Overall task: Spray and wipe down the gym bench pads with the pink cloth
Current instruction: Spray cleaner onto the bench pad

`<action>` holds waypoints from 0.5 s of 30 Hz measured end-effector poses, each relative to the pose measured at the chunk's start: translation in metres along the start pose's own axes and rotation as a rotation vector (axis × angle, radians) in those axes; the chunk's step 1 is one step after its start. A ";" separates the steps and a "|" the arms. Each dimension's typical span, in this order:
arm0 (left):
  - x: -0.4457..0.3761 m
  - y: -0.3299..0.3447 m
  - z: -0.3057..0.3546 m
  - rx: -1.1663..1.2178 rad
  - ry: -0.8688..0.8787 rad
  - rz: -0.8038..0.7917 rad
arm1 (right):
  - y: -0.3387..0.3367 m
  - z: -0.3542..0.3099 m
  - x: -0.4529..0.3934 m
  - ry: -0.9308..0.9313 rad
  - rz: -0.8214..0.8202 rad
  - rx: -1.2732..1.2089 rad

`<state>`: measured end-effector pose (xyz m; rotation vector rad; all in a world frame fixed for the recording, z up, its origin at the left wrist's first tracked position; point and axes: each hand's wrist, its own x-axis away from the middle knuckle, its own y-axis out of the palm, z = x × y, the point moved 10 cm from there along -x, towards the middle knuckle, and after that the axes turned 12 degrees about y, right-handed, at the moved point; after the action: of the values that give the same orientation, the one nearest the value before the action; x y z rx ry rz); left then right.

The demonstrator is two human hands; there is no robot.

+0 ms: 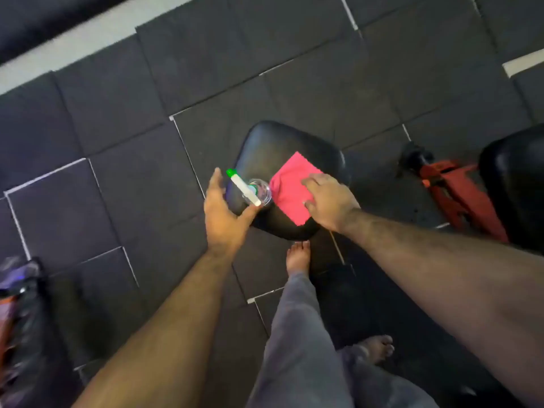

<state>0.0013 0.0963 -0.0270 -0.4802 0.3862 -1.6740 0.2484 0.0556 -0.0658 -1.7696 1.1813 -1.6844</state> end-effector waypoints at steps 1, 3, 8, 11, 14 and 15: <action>-0.011 0.007 -0.004 0.039 0.033 -0.021 | 0.002 -0.010 -0.017 -0.037 0.028 0.079; -0.028 0.022 -0.006 0.044 0.091 -0.087 | 0.010 -0.023 -0.048 -0.074 0.003 0.201; -0.051 0.040 -0.004 0.046 0.157 -0.052 | 0.029 -0.048 -0.090 -0.160 -0.065 0.420; -0.054 0.045 -0.002 0.063 0.140 -0.038 | 0.021 -0.058 -0.093 -0.221 0.028 0.488; -0.052 0.053 0.013 0.014 0.148 -0.101 | 0.021 -0.051 -0.074 -0.252 -0.024 0.433; -0.052 0.057 0.021 0.004 0.160 -0.127 | 0.021 -0.042 -0.064 -0.229 -0.061 0.346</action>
<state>0.0671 0.1396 -0.0426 -0.3752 0.4780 -1.8420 0.2082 0.1057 -0.1127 -1.7342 0.6958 -1.5576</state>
